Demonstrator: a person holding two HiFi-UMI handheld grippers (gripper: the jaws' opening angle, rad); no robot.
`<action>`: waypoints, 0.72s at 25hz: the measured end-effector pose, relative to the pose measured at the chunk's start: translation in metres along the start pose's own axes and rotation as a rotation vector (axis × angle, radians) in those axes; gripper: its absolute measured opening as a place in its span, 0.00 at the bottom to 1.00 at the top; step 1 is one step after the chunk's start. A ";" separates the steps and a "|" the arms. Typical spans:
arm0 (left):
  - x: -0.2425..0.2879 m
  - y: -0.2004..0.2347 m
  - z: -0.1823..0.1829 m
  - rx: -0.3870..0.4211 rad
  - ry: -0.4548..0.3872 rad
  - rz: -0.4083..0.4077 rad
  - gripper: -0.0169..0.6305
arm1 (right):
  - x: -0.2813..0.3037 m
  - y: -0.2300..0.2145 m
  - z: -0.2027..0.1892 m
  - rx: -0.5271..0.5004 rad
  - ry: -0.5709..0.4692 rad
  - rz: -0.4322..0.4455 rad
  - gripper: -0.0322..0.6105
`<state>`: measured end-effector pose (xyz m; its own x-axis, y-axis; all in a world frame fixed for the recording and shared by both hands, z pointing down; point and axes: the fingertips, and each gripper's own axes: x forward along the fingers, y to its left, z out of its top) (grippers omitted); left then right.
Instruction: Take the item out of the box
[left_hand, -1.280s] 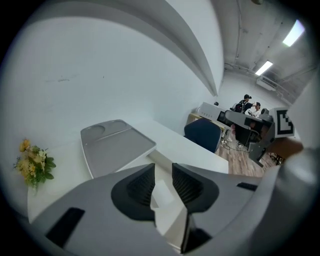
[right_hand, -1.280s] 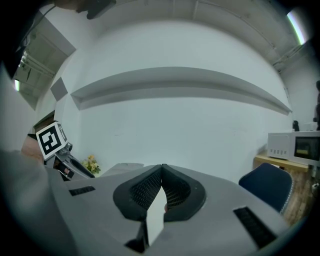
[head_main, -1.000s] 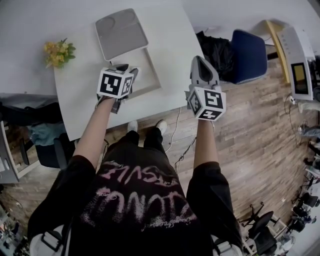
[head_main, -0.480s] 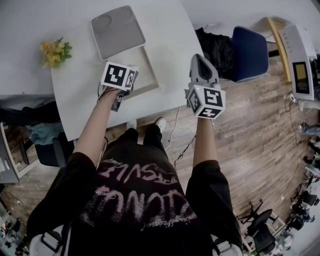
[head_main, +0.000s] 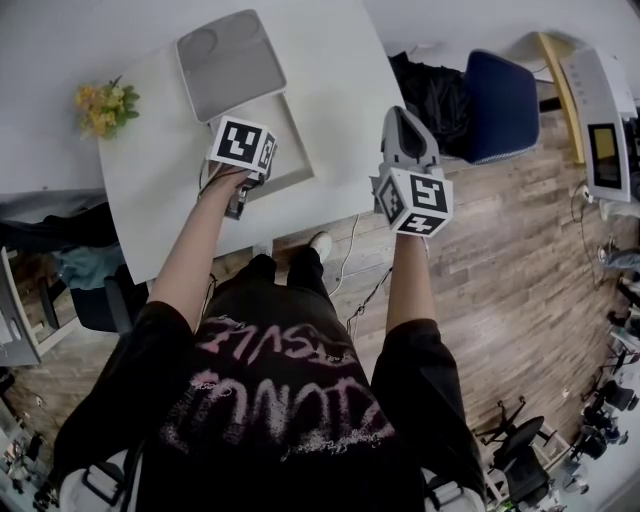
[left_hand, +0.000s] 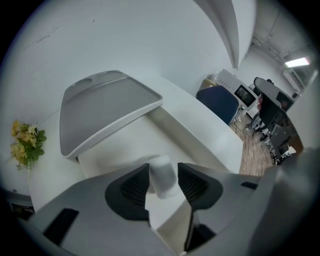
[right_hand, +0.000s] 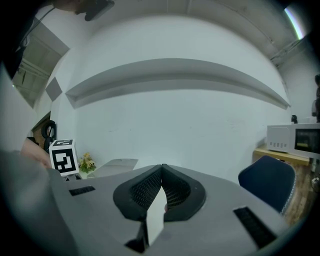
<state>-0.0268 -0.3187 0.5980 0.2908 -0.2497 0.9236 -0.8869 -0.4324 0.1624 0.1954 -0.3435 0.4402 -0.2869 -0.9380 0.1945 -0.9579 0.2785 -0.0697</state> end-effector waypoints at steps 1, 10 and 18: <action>0.002 0.001 -0.001 -0.001 0.012 0.007 0.30 | 0.001 0.000 -0.001 0.000 0.003 0.001 0.05; 0.009 0.001 -0.004 -0.016 0.073 0.010 0.28 | 0.005 -0.004 -0.006 0.007 0.015 0.007 0.05; 0.020 -0.004 -0.013 0.032 0.121 0.011 0.28 | 0.004 -0.005 -0.010 0.010 0.022 0.000 0.05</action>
<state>-0.0219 -0.3103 0.6206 0.2341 -0.1493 0.9607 -0.8775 -0.4578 0.1427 0.1992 -0.3470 0.4512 -0.2869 -0.9332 0.2165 -0.9579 0.2761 -0.0790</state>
